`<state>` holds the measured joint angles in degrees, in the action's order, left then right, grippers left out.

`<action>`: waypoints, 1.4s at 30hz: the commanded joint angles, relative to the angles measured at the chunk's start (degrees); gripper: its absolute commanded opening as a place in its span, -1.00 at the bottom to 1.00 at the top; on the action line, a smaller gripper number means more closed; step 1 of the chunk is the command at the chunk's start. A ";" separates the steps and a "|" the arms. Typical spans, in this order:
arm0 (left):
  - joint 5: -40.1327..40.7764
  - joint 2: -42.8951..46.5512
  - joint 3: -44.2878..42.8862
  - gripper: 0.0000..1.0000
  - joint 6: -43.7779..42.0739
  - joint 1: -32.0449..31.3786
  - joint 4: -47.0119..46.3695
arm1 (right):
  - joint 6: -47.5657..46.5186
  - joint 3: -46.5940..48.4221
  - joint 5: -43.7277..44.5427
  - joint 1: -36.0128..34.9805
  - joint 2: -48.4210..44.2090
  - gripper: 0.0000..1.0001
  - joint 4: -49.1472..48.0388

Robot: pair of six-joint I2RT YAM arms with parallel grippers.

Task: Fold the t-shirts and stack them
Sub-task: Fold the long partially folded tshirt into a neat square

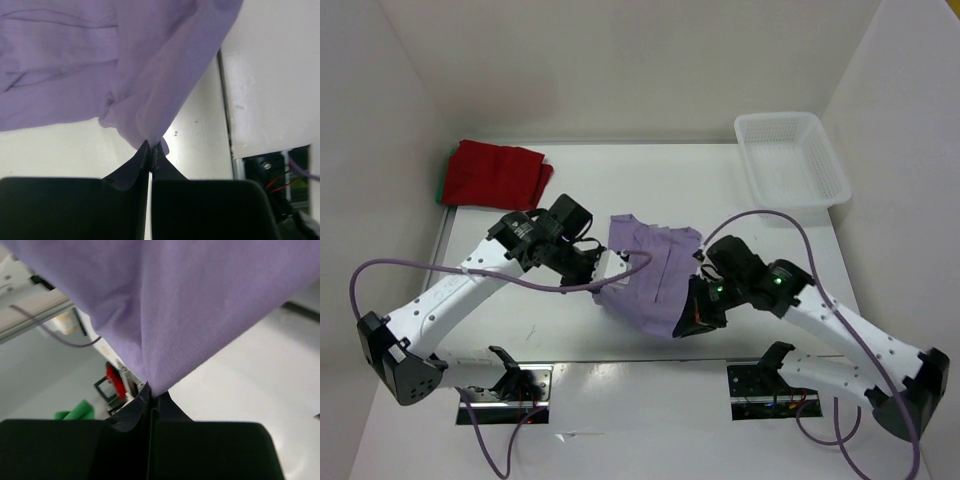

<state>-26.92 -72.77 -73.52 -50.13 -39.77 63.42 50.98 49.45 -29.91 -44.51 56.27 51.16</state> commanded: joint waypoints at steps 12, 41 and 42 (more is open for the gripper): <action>-6.75 -15.20 -16.84 -1.00 17.87 14.54 -10.31 | -19.94 6.53 -6.48 23.49 13.48 -1.00 6.49; 9.24 -34.89 -11.30 -0.93 21.92 12.26 -45.93 | -27.25 9.44 -14.91 45.65 42.33 0.09 -15.64; 10.12 -34.89 -10.52 -0.86 21.92 12.26 -46.88 | -27.25 9.44 -15.52 47.13 42.86 0.56 -16.26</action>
<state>-19.99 -107.09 -85.25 -28.27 -27.86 21.43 25.30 57.30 -44.16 -0.82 98.24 39.77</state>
